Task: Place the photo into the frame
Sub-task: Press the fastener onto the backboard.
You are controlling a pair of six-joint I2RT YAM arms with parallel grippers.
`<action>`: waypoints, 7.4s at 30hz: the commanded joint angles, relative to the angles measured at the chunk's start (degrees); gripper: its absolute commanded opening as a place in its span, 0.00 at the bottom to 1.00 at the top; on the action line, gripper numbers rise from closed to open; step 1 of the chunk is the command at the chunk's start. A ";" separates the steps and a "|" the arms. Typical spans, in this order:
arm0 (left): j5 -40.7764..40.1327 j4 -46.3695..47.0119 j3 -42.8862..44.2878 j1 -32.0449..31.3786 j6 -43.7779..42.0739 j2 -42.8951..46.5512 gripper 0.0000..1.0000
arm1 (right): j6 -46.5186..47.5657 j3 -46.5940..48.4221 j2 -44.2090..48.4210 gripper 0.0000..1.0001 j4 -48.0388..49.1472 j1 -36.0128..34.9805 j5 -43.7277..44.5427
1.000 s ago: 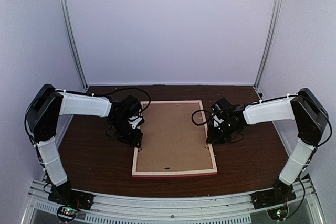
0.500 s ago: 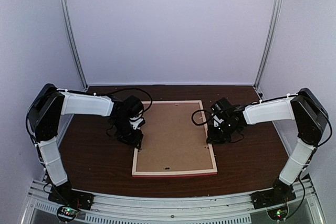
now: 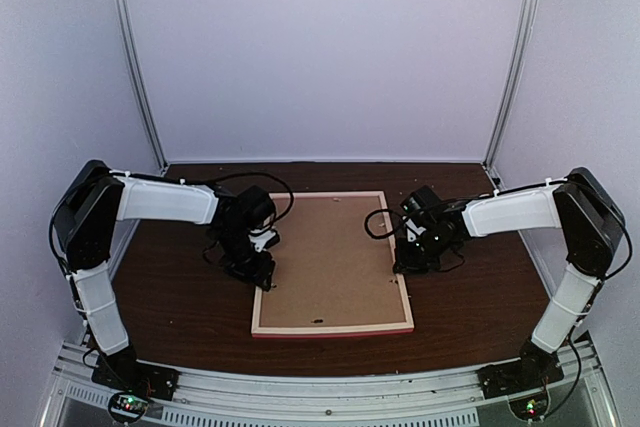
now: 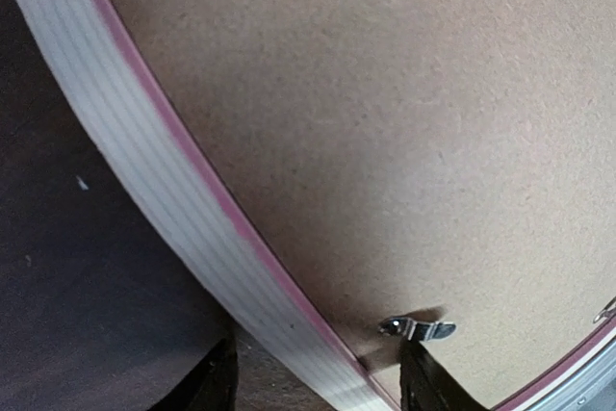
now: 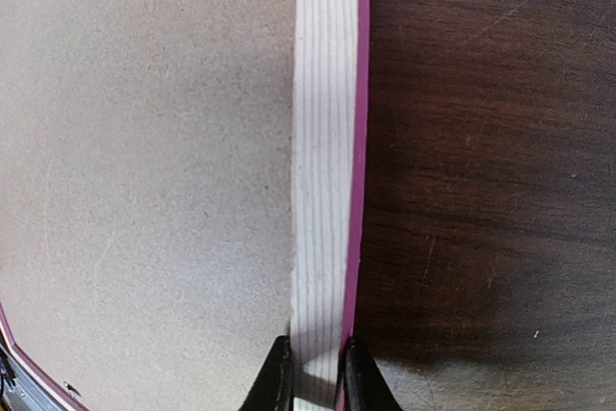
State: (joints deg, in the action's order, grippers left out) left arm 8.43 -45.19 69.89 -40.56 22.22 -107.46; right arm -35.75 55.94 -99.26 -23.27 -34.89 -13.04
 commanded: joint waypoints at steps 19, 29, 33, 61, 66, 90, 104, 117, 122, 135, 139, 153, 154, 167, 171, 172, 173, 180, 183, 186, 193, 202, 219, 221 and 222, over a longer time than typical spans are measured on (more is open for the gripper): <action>-0.02 2.49 4.60 -0.76 -0.57 -5.25 0.61 | 0.33 -2.02 -3.12 0.05 -4.46 -0.14 1.05; -2.14 3.44 5.74 0.16 0.31 -5.96 0.54 | 0.27 -2.49 -2.92 0.05 -4.25 -0.16 1.01; -2.02 4.39 6.20 0.43 0.67 -6.25 0.53 | 0.21 -2.59 -2.84 0.05 -4.07 -0.10 0.91; -1.59 6.34 5.17 1.62 2.52 -7.18 0.42 | 0.30 -3.23 -2.97 0.05 -3.45 -0.22 0.67; -0.65 6.25 3.27 1.62 2.57 -6.35 0.40 | 0.36 -2.82 -2.93 0.05 -3.75 -0.24 0.72; 4.03 3.67 -4.93 1.58 -0.39 -1.65 0.35 | 0.42 -1.71 -3.66 0.05 -4.24 -0.19 0.83; 5.59 2.45 -7.00 1.53 -1.16 0.51 0.31 | 0.02 -2.24 -3.38 0.05 -4.07 -0.39 1.04; 7.43 0.63 -6.78 1.58 -2.33 0.90 0.33 | -0.21 -2.64 -3.09 0.05 -3.83 -0.86 1.08; 6.26 0.94 -6.44 1.60 -1.58 1.83 0.41 | -0.41 -2.86 -2.97 0.05 -3.72 -0.95 1.09; 4.16 0.98 -5.77 1.62 -0.40 2.94 0.43 | -0.20 -2.47 -3.14 0.05 -3.72 -1.14 1.01; 4.59 2.49 -5.59 2.05 0.50 3.17 0.44 | 0.05 -1.98 -3.49 0.05 -3.89 -1.14 0.91; 3.46 6.64 -1.87 3.47 3.47 1.23 0.56 | -0.10 -1.91 -3.20 0.04 -3.61 -1.08 1.19; 3.16 6.72 -1.60 3.47 3.57 0.92 0.54 | -0.32 -2.16 -3.02 0.04 -3.36 -1.13 1.20; 7.18 7.28 -0.89 3.38 4.28 -1.19 0.43 | -7.92 -8.47 1.42 0.00 2.09 -2.68 3.63; 6.24 5.31 -0.98 3.05 3.69 -1.09 0.41 | -9.27 -9.01 1.25 0.00 3.04 -3.70 3.82; 5.67 4.76 -0.98 2.91 3.49 -1.06 0.40 | -9.25 -8.93 1.09 0.00 3.05 -3.77 3.82; 5.41 4.32 -1.14 2.79 3.31 -1.06 0.40 | -9.09 -8.78 0.94 0.00 3.05 -3.81 3.82; 5.30 2.69 -1.76 2.06 2.15 -0.92 0.36 | -8.40 -8.04 0.22 0.00 2.48 -3.83 3.83; 5.50 1.67 -2.24 1.78 1.47 -1.11 0.35 | -8.27 -7.89 0.26 0.00 2.31 -3.80 3.82; 5.54 0.77 -2.85 1.71 0.78 -1.13 0.32 | -8.09 -7.62 0.29 0.00 2.01 -3.82 3.91; 6.61 -2.36 -2.62 1.63 -3.11 -1.81 0.31 | -7.88 -7.17 -0.02 0.00 1.59 -3.85 3.90; 5.79 -5.86 -0.01 0.20 -5.47 -4.32 0.34 | -7.67 -6.77 0.05 0.00 0.94 -3.86 4.37; 1.09 -13.01 0.86 -2.66 -8.72 -5.74 0.32 | -6.53 -5.52 -0.40 0.00 0.00 -3.86 4.34; 1.58 -13.26 0.26 -2.76 -9.14 -5.46 0.31 | -6.53 -5.41 -0.36 0.00 -0.16 -3.86 4.48; 1.82 -13.28 -0.01 -2.74 -9.22 -5.33 0.31 | -6.47 -5.41 -0.32 0.00 -0.14 -3.85 4.49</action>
State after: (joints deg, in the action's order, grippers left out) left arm 7.01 -47.81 74.13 -40.07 17.19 -110.43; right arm -40.25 51.51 -96.82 -17.04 -38.24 -8.54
